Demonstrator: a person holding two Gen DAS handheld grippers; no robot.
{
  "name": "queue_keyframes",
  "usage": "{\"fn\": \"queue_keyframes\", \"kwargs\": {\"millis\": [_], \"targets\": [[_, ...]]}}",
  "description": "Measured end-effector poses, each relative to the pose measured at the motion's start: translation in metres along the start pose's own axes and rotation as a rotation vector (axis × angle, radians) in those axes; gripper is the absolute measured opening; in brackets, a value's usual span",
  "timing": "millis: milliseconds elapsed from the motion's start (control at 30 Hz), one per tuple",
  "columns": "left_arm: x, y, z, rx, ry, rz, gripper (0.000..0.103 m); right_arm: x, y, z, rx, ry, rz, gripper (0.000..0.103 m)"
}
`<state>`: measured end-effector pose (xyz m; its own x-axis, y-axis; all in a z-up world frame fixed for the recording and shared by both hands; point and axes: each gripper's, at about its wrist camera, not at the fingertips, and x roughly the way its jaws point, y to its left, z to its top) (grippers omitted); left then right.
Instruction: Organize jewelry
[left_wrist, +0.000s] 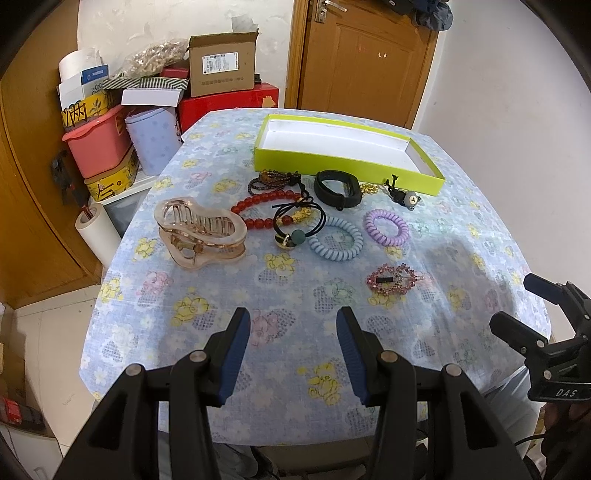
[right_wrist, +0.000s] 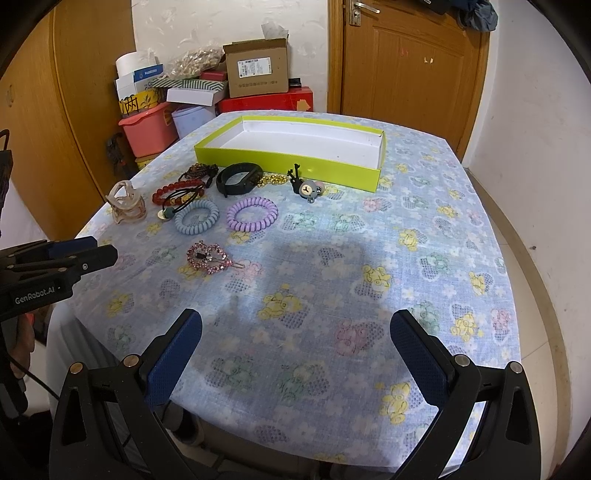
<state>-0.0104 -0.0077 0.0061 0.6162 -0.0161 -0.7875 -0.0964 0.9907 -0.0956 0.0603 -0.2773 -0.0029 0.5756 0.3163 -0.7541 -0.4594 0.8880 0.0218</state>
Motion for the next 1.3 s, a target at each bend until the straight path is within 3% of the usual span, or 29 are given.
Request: {"fn": "queue_keyframes", "kwargs": {"millis": [1300], "targets": [[0.0002, -0.0033, -0.0009, 0.016, -0.014, 0.006, 0.051, -0.0017, 0.0010, 0.0021, -0.004, -0.008, 0.024, 0.102]]}}
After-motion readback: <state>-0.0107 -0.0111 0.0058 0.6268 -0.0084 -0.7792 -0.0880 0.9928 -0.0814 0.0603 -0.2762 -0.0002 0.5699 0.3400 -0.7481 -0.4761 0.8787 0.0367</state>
